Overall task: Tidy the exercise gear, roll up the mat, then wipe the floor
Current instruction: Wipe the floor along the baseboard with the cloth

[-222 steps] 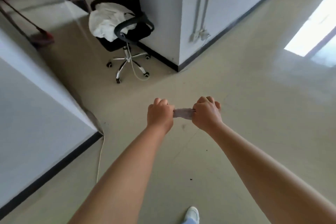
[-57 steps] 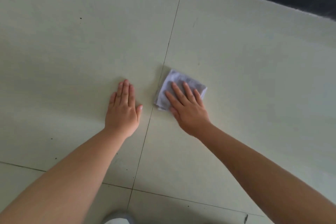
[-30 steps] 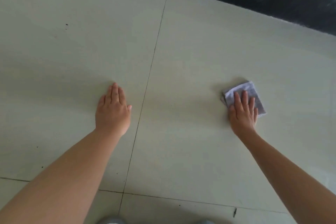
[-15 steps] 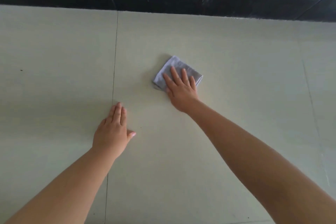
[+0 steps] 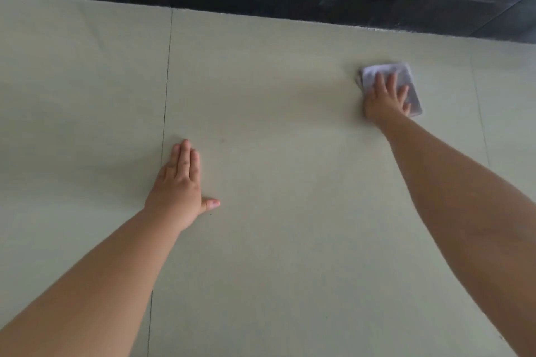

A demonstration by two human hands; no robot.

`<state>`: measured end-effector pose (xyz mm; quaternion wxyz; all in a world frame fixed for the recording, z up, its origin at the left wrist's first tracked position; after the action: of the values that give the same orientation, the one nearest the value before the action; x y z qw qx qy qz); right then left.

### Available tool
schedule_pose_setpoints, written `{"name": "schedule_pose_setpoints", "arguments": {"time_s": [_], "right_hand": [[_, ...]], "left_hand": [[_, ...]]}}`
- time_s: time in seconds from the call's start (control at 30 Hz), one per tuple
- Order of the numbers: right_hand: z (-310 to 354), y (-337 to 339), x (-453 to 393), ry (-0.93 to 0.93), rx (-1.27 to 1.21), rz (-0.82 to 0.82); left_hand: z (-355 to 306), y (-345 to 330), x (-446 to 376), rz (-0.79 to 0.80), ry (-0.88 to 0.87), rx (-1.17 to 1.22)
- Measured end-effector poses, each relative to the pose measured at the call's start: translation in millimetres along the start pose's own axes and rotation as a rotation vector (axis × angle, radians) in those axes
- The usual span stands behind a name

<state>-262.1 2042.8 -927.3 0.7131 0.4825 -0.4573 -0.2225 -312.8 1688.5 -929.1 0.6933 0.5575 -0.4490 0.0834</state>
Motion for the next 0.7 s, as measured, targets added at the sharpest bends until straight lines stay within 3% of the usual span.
{"name": "schedule_pose_setpoints", "arguments": {"time_s": [0.13,0.2,0.27,0.37,0.43,0.53,0.6,0.7], "right_hand": [[135,-43,38,0.443,0.151,0.094],[169,-68,79,0.607,0.207,0.133],[166,-87,120,0.71,0.243,0.151],[100,-99,163,0.767,0.267,0.223],[40,-95,168,0.665,0.333,0.184],[-20,-67,127,0.324,0.231,0.068],[-25,-41,87,0.113,0.096,-0.031],[26,-17,32,0.024,-0.033,-0.063]], "left_hand": [[0,0,1,-0.003,-0.013,0.063],[-1,0,2,-0.032,-0.028,0.11],[-1,1,2,-0.051,-0.031,0.132],[2,3,4,-0.045,-0.03,0.121],[3,2,4,-0.029,-0.036,0.12],[4,0,3,-0.023,-0.018,0.072],[3,1,3,-0.031,0.0,0.045],[1,1,4,-0.046,-0.001,0.085]]}}
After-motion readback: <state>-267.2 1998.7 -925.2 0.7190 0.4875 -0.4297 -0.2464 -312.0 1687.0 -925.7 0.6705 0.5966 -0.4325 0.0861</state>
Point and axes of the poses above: each hand's wrist, its own x-axis away from the middle knuckle, its own y-axis out of the back of the hand, z = x × y, the point moved 5 cm from there along -x, towards the middle knuckle, and after that the axes turned 2 degrees about x, right-handed, at the moved point
